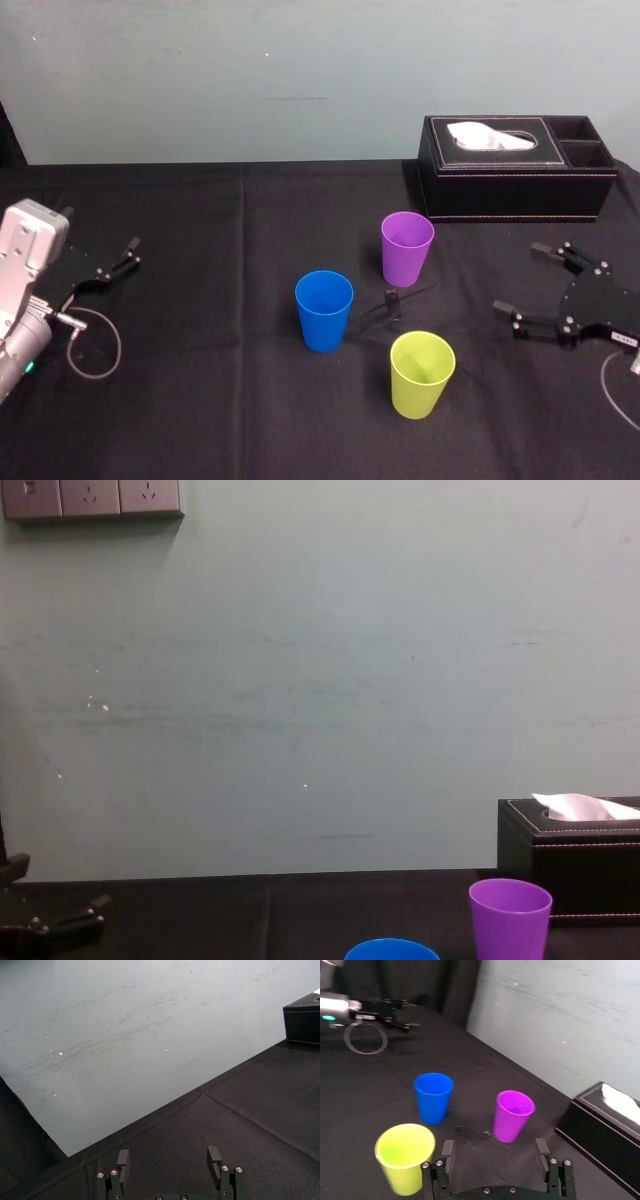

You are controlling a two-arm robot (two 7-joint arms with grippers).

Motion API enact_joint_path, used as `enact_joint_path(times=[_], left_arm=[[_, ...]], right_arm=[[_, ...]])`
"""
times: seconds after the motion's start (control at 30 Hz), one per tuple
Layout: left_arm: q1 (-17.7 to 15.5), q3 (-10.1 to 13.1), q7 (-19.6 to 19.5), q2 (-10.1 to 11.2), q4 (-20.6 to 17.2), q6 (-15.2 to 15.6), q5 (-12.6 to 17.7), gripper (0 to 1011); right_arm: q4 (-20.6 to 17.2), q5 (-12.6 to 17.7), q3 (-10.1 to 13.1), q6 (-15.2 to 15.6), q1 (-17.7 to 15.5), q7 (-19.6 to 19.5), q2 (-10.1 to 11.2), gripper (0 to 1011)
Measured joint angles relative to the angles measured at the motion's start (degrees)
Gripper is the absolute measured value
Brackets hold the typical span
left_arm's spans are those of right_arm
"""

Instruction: Stack the three plastic cups sequentially using one hand.

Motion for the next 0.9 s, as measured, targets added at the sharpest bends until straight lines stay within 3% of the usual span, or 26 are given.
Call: enact_joint_path(times=[0.5,0.9], left_arm=[[0.0,0.0,0.0,0.0,0.0,0.0,0.0,1010],[0.0,0.0,0.0,0.0,0.0,0.0,0.0,1010]], right_arm=[[-2.5,2.6,3.3,-2.2,-5.5,7.2,2.7,1000],[-2.5,-1.6,1.2,-2.7,-6.9,7.5,2.3,1000]])
